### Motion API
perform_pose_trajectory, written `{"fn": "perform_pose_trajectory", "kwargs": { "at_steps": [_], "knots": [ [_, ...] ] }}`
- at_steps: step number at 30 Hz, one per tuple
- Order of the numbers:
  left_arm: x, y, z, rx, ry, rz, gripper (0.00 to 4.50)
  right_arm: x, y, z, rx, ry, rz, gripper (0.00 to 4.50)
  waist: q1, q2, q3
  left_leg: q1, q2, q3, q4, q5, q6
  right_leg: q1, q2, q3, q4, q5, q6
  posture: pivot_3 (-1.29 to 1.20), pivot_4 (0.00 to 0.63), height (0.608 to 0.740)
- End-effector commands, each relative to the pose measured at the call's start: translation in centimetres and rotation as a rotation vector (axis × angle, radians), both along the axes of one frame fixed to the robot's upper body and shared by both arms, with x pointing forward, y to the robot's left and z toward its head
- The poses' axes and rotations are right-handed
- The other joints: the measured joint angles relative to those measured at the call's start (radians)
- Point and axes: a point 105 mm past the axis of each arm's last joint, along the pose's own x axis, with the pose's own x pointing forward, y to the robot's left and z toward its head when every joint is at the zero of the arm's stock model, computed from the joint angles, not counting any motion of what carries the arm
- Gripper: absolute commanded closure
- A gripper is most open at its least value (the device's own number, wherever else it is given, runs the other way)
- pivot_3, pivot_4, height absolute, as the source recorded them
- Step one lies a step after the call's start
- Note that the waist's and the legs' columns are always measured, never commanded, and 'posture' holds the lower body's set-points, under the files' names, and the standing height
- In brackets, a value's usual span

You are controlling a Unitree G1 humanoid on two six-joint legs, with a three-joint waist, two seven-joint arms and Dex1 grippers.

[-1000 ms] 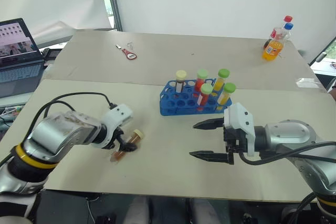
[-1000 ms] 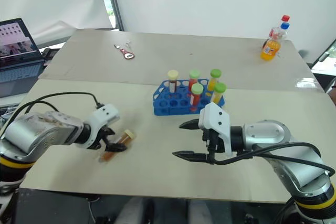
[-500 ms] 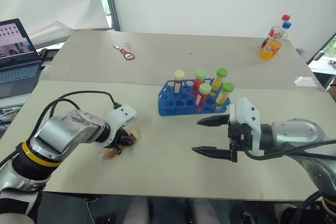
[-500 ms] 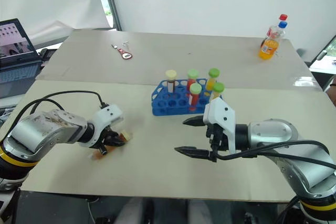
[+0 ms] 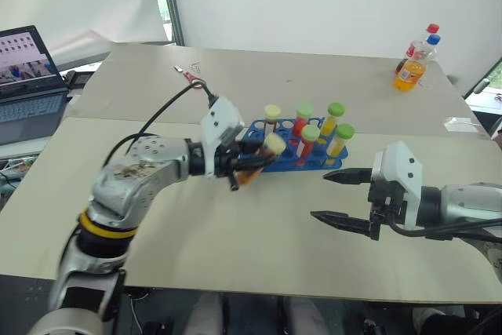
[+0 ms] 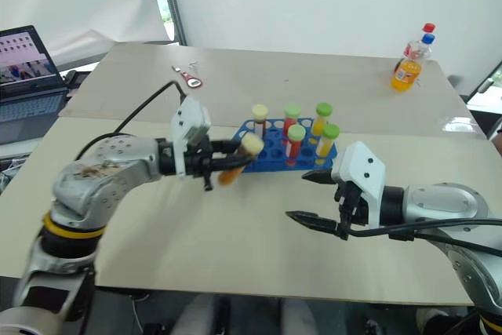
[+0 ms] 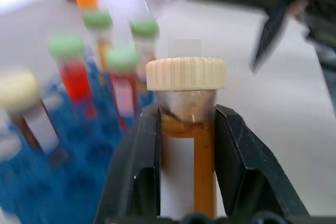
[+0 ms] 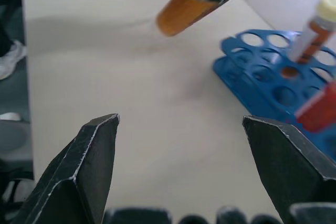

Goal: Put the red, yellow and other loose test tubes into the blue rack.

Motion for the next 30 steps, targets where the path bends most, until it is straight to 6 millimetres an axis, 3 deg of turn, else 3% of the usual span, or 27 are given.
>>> {"fn": "perform_pose_trajectory", "kwargs": {
  "at_steps": [1, 11, 16, 30],
  "knots": [
    [2.8, -0.9, 1.5, -0.126, -0.109, 0.090, 3.62, 0.6, -0.7, 1.5, -0.005, -0.095, -0.113, 0.34, 0.002, 0.000, 0.000, 0.000, 0.000, 0.000, 0.000, 0.000, 0.000, 0.000, 0.000, 0.000, 0.000, 0.000, 0.000, 0.00, 0.150, 0.740],
    [7.5, -2.7, 0.6, -0.258, -0.051, 0.177, 3.62, 0.5, -1.8, 1.4, -0.037, -0.095, -0.268, 0.34, 0.002, 0.000, 0.000, -0.004, -0.001, -0.003, 0.001, -0.001, 0.001, -0.002, -0.001, 0.000, -0.002, 0.001, 0.002, 0.00, 0.150, 0.740],
    [7.9, -3.2, -0.9, -0.238, -0.018, 0.169, 3.62, 0.4, -2.3, 1.2, -0.041, -0.084, -0.308, 0.34, 0.002, 0.000, 0.000, -0.004, -0.001, -0.004, 0.001, -0.001, 0.001, -0.001, -0.001, -0.001, -0.002, 0.001, 0.002, 0.00, 0.150, 0.740],
    [8.3, -3.9, -2.3, -0.249, -0.045, 0.208, 3.62, -0.1, -2.4, 0.4, -0.040, -0.029, -0.328, 0.34, 0.003, 0.000, 0.000, -0.004, -0.001, -0.007, 0.001, -0.001, 0.001, -0.001, -0.001, -0.001, -0.002, 0.001, 0.002, 0.00, 0.150, 0.740]
  ]
}}
